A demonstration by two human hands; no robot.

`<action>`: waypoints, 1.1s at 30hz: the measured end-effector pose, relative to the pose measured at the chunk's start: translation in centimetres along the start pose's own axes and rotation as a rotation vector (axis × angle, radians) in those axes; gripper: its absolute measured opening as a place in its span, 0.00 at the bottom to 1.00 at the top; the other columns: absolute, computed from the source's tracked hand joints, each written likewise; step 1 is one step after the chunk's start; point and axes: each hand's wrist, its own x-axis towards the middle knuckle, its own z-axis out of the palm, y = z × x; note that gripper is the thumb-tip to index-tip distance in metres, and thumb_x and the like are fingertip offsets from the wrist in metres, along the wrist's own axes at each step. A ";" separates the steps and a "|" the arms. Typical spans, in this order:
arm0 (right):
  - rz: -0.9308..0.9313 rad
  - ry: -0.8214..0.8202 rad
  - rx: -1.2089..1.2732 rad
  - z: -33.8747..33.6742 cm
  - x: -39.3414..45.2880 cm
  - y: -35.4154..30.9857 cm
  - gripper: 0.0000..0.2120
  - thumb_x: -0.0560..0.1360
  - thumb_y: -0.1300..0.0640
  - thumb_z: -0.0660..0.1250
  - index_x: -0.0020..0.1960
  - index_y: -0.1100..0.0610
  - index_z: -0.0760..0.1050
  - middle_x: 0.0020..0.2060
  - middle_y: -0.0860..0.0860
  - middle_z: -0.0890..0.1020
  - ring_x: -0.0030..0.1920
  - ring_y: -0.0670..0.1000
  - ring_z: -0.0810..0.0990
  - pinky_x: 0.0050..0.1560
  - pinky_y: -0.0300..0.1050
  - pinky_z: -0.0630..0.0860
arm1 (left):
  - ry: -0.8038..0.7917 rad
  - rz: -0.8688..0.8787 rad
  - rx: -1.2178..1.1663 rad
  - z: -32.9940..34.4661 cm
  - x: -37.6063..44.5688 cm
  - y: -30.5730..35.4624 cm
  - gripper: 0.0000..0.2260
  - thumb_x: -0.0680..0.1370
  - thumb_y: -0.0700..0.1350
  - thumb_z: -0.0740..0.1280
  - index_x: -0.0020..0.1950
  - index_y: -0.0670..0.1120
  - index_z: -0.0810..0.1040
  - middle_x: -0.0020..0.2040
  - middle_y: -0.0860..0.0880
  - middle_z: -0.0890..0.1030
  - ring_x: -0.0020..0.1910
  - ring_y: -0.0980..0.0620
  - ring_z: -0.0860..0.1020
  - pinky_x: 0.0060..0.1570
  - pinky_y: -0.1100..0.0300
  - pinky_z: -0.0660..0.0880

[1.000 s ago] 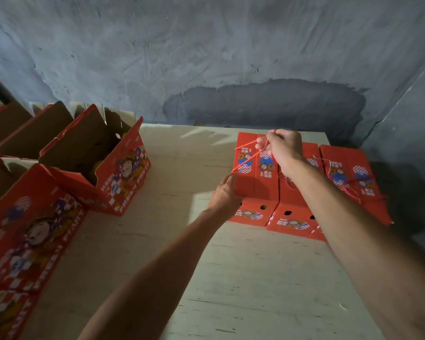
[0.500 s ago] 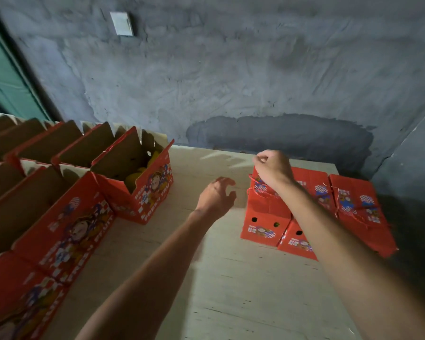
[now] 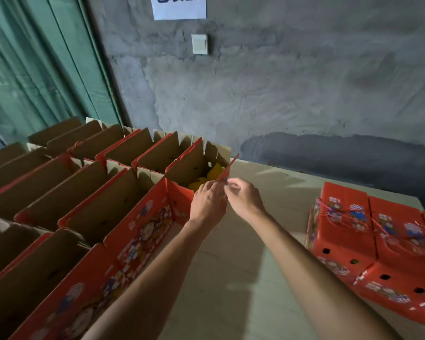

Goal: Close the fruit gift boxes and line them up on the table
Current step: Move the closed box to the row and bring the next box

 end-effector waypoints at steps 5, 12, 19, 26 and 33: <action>-0.009 -0.039 -0.030 4.9 2.1 -0.2 0.18 0.81 0.48 0.62 0.69 0.47 0.77 0.66 0.52 0.81 0.64 0.57 0.80 0.65 0.56 0.78 | -0.076 -0.007 -0.015 0.8 2.9 -3.5 0.21 0.79 0.43 0.70 0.71 0.44 0.72 0.69 0.44 0.75 0.65 0.45 0.75 0.64 0.54 0.74; -0.056 0.034 -0.002 6.4 4.4 1.7 0.14 0.83 0.51 0.62 0.66 0.49 0.81 0.62 0.52 0.84 0.61 0.54 0.81 0.61 0.52 0.80 | -0.146 -0.071 0.022 2.5 6.0 -4.8 0.20 0.81 0.39 0.66 0.73 0.42 0.69 0.62 0.40 0.80 0.59 0.38 0.80 0.57 0.47 0.78; -0.055 0.056 0.023 4.9 3.3 1.7 0.13 0.83 0.52 0.61 0.59 0.52 0.84 0.55 0.51 0.86 0.56 0.55 0.83 0.57 0.51 0.80 | -0.137 -0.129 0.081 3.0 5.0 -4.6 0.07 0.79 0.44 0.67 0.55 0.44 0.81 0.48 0.45 0.84 0.47 0.41 0.82 0.47 0.51 0.79; -0.056 0.075 0.054 1.1 -0.2 1.3 0.13 0.83 0.52 0.61 0.59 0.51 0.83 0.56 0.51 0.86 0.56 0.51 0.84 0.56 0.46 0.79 | -0.122 -0.153 0.000 1.1 -0.7 -4.0 0.12 0.75 0.42 0.65 0.55 0.44 0.84 0.46 0.42 0.85 0.45 0.38 0.83 0.43 0.52 0.77; -0.103 -0.016 -0.128 -1.2 -6.9 3.6 0.14 0.80 0.54 0.66 0.65 0.50 0.80 0.61 0.47 0.84 0.60 0.50 0.82 0.60 0.48 0.78 | -0.181 -0.124 -0.061 -1.2 -8.3 -2.2 0.20 0.70 0.40 0.64 0.57 0.55 0.86 0.49 0.48 0.87 0.50 0.44 0.82 0.46 0.58 0.76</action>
